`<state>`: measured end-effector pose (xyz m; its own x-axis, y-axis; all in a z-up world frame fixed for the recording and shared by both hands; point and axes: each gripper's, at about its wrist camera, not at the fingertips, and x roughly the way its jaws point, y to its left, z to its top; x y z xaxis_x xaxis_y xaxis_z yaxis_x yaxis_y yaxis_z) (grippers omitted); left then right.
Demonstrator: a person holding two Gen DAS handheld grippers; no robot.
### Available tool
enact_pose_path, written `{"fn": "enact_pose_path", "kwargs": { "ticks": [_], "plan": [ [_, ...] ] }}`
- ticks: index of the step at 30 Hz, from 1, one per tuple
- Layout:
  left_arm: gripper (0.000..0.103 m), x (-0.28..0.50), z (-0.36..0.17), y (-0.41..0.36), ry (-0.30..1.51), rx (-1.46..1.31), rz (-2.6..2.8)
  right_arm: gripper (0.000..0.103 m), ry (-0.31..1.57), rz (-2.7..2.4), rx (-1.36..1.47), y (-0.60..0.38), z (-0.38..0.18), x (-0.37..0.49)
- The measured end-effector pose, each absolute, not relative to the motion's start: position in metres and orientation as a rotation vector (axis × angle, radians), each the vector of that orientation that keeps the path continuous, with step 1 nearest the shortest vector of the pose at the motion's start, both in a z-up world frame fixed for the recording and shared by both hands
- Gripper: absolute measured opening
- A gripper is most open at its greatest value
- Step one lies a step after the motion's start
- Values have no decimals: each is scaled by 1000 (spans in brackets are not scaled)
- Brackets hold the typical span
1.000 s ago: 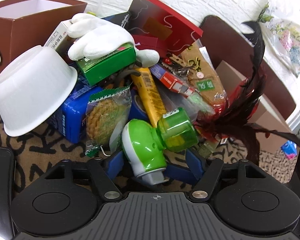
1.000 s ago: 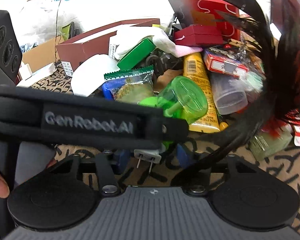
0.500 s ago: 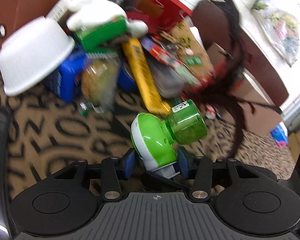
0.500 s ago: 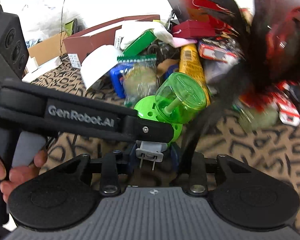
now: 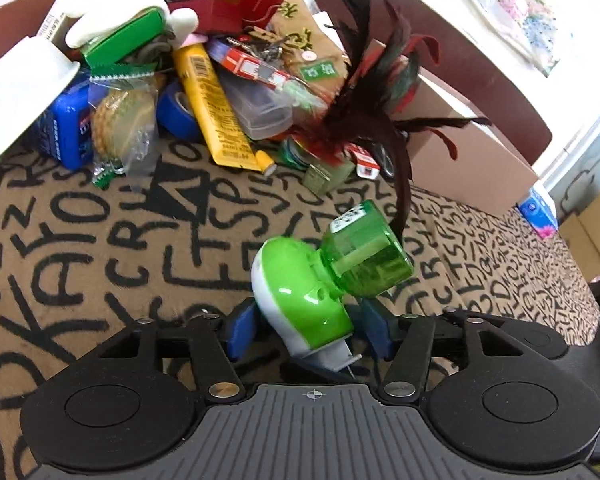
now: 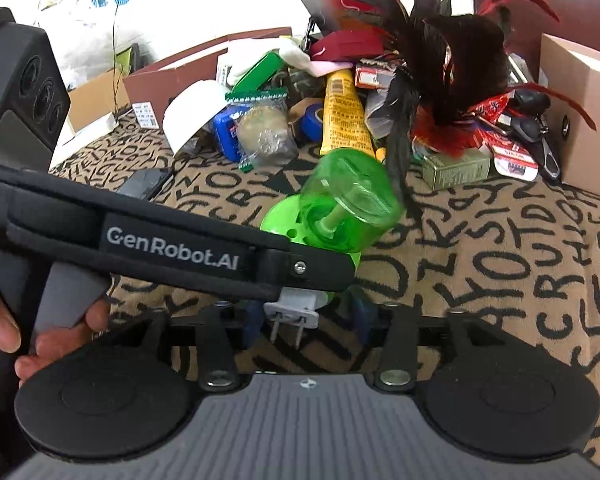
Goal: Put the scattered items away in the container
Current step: 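Close the left tool on the green air freshener and lift it, then carry the green air freshener with the left tool over the tan box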
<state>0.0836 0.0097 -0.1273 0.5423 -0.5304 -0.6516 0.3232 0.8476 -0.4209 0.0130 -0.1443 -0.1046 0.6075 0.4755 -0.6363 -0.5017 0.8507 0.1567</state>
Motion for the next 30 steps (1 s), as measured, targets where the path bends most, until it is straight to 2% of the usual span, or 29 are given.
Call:
{"fn": "enact_pose_path", "kwargs": {
  "ticks": [6,19,22,23,27,28,29,30],
  "plan": [
    [80,90,-127,9,853,-271,-505,66,707,557,-35,-143,-104,19],
    [79,98,-128,8,857,-256,-525,67,711,568,-13,-142,-105,27],
    [68,99,-128,9,861,-245,-527,66,717,565,18,-143,-107,30],
    [71,100,-128,9,864,-244,-524,66,716,562,24,-143,-107,31],
    [71,103,-129,12,876,-256,-528,65,707,556,14,-142,-106,30],
    [68,103,-128,11,876,-249,-527,65,706,555,11,-141,-106,30],
    [59,102,-127,10,872,-239,-523,65,705,553,8,-142,-106,30],
    [59,100,-126,9,869,-231,-521,65,702,551,8,-142,-105,29]
  ]
}}
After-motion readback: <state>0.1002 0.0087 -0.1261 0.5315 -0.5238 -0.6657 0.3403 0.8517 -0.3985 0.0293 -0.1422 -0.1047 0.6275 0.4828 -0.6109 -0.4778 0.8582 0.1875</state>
